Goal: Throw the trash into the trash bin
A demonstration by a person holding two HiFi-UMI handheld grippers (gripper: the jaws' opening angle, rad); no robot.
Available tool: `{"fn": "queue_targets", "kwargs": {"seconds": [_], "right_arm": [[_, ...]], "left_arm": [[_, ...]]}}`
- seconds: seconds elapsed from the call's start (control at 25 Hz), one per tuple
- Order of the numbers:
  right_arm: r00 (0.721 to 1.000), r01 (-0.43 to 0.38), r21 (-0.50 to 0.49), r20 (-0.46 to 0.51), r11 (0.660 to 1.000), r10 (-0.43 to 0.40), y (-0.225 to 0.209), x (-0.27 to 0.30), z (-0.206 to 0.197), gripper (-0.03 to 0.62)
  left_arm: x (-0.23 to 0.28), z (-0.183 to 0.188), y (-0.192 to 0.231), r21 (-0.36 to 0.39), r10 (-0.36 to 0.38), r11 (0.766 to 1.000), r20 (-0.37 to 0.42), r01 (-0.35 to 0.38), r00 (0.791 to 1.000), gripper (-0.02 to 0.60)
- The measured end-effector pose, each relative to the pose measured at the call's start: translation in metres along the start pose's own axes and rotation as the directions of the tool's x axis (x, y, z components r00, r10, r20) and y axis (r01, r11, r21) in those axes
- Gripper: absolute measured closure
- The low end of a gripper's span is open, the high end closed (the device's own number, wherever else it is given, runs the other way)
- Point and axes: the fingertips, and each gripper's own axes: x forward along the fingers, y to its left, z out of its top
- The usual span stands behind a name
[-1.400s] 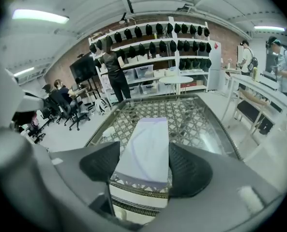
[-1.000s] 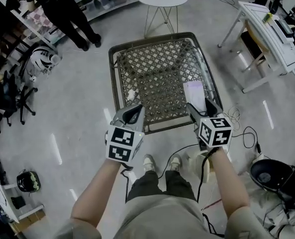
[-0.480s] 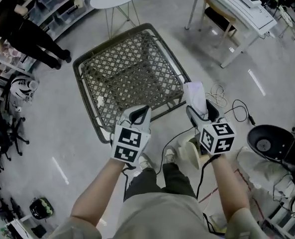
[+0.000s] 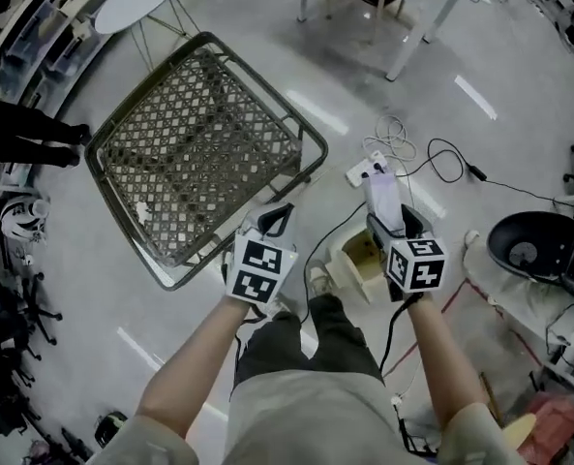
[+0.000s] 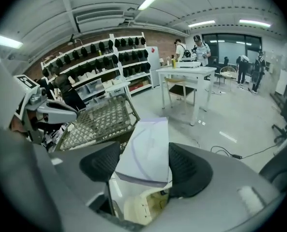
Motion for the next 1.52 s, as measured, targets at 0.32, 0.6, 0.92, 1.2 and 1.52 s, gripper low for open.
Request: {"fn": "queue_targets", "kwargs": {"seconds": [0.32, 0.6, 0.92, 1.2, 1.52], "right_arm": [[0.982, 0.059, 0.084, -0.183, 0.995, -0.043, -0.058, 0.02, -0.121, 0.275], [0.935, 0.074, 0.177, -0.355, 0.982, -0.006, -0.083, 0.064, -0.241, 0.273], [0.893, 0.115, 0.209, -0.451, 0.971, -0.009, -0.101, 0.112, -0.324, 0.272], [0.878, 0.132, 0.229, -0.478, 0.964, -0.007, -0.118, 0.135, -0.361, 0.256], [0.887, 0.13, 0.192, -0.46, 0.973, -0.028, -0.126, 0.119, -0.338, 0.242]], "left_arm": [[0.081, -0.052, -0.066, 0.03, -0.129, 0.991, -0.125, 0.134, 0.984, 0.578], [0.137, -0.113, -0.093, 0.025, -0.17, 0.983, -0.228, 0.18, 0.959, 0.578], [0.175, -0.175, -0.099, 0.0, -0.194, 0.979, -0.303, 0.204, 0.933, 0.578], [0.189, -0.193, -0.106, -0.007, -0.199, 0.978, -0.313, 0.207, 0.929, 0.578], [0.165, -0.18, -0.099, -0.011, -0.165, 0.985, -0.288, 0.17, 0.943, 0.578]]}}
